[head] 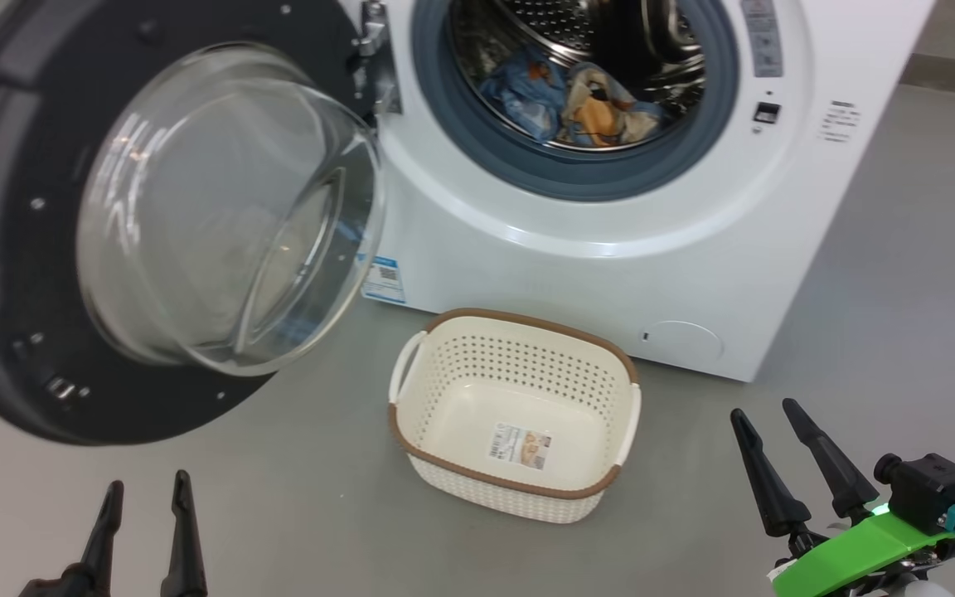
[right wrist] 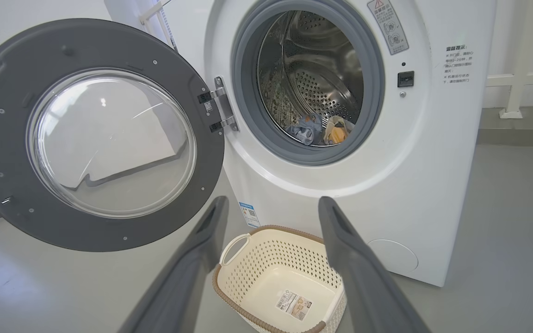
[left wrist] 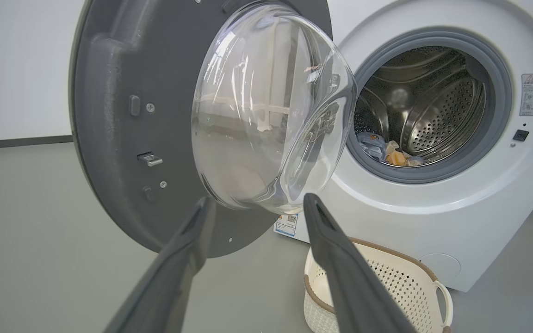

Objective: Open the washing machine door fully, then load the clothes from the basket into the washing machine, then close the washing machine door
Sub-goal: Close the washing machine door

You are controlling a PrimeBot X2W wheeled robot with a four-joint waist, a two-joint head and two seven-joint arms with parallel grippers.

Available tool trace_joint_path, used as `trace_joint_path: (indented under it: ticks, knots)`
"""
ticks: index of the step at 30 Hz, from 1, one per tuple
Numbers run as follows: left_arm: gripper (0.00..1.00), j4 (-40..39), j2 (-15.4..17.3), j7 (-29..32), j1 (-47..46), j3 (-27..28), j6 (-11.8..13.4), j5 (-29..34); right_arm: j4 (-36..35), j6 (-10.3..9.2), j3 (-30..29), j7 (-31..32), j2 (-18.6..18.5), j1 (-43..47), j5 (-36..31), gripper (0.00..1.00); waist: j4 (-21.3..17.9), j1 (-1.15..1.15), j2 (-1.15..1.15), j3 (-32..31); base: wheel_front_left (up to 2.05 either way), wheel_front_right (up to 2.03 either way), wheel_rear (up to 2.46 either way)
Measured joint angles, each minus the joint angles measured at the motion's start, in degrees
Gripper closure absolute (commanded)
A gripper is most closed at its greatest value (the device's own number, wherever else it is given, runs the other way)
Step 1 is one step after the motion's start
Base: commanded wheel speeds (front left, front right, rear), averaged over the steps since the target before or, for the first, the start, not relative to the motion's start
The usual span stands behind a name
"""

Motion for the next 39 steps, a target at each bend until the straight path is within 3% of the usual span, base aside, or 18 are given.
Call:
trace_joint_path:
  ticks: [20, 39]
  knots:
    - [0.0, 0.29, 0.0, 0.0, 0.05, 0.02, 2.05, -0.29, 0.12, 0.0, -0.03, 0.0, 0.96, 0.12, 0.0, 0.0, 8.63, 0.0, 0.0, -0.23, 0.0, 0.0, 0.0]
    - [0.0, 0.26, 0.0, 0.0, 0.05, 0.07, 2.12, -0.62, 0.34, 0.0, 0.97, 0.0, 1.15, 0.12, 0.0, 0.0, 10.51, 0.0, 0.0, -0.56, 0.0, 0.0, 0.0]
